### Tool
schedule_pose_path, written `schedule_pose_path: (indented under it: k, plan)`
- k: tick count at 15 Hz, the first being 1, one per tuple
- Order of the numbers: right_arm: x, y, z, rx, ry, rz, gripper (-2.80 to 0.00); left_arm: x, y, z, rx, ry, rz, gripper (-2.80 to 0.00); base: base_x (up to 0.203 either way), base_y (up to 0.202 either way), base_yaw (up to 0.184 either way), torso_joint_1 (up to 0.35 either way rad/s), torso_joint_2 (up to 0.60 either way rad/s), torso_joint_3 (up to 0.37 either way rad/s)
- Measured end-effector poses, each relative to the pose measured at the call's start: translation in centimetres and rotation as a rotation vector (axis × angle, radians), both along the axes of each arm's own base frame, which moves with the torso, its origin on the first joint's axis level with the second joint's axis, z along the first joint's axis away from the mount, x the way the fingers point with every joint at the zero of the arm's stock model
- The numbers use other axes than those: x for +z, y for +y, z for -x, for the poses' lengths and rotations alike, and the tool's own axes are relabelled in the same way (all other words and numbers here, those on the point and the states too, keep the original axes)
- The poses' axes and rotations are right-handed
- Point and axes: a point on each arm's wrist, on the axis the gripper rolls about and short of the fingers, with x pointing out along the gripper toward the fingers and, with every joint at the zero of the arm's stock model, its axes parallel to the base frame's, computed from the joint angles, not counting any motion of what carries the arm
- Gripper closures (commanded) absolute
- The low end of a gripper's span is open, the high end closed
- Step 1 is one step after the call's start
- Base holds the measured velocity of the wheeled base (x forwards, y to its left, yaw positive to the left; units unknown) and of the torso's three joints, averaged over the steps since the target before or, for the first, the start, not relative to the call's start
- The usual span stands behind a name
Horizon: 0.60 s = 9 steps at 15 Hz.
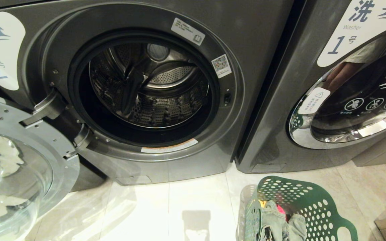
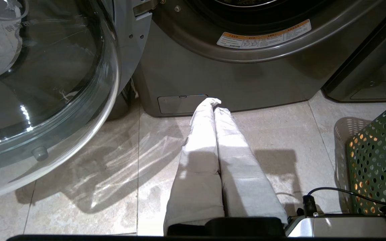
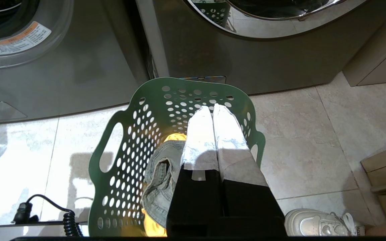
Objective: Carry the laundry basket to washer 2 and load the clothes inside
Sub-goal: Place the clothes into the washing machine
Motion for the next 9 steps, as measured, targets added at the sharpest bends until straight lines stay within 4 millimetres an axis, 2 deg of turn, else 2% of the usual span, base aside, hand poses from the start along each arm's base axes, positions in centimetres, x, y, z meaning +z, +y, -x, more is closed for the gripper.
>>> schedule_pose_path:
  k: [9]
  plan:
    - [0.00, 0.00, 0.00, 0.000, 0.000, 0.001, 0.00, 0.00, 0.00, 0.00, 0.000, 0.000, 0.000, 0.00, 0.000, 0.000, 0.000, 0.000, 0.00, 0.000]
